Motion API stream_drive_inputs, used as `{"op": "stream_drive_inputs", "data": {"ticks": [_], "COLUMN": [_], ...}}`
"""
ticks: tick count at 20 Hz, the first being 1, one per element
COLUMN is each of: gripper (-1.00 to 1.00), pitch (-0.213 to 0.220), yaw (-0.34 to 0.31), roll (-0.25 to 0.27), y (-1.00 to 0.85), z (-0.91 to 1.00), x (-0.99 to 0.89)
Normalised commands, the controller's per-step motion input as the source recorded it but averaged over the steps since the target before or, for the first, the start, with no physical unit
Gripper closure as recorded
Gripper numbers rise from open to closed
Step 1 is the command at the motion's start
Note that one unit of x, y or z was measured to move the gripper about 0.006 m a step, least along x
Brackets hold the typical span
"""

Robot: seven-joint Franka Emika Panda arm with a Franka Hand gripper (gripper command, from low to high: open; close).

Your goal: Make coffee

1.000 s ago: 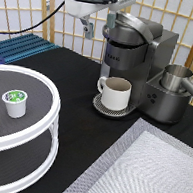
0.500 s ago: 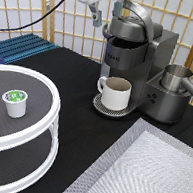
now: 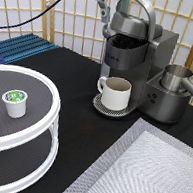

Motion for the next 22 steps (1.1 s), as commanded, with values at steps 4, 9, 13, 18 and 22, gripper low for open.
{"op": "stream_drive_inputs", "data": {"ticks": [4,9,13,18,22], "gripper": [-1.0,-1.0,-1.0,-1.0,-1.0], "pitch": [0.133,0.127,0.125,0.145,0.158], "yaw": [-0.051,-0.041,-0.04,-0.034,-0.028], "roll": [-0.12,-0.132,-0.153,-0.166,-0.18], "y": [0.59,0.62,0.59,0.57,0.56], "z": [0.66,0.47,0.26,0.4,0.53], "x": [0.43,0.46,0.46,0.44,0.41]}}
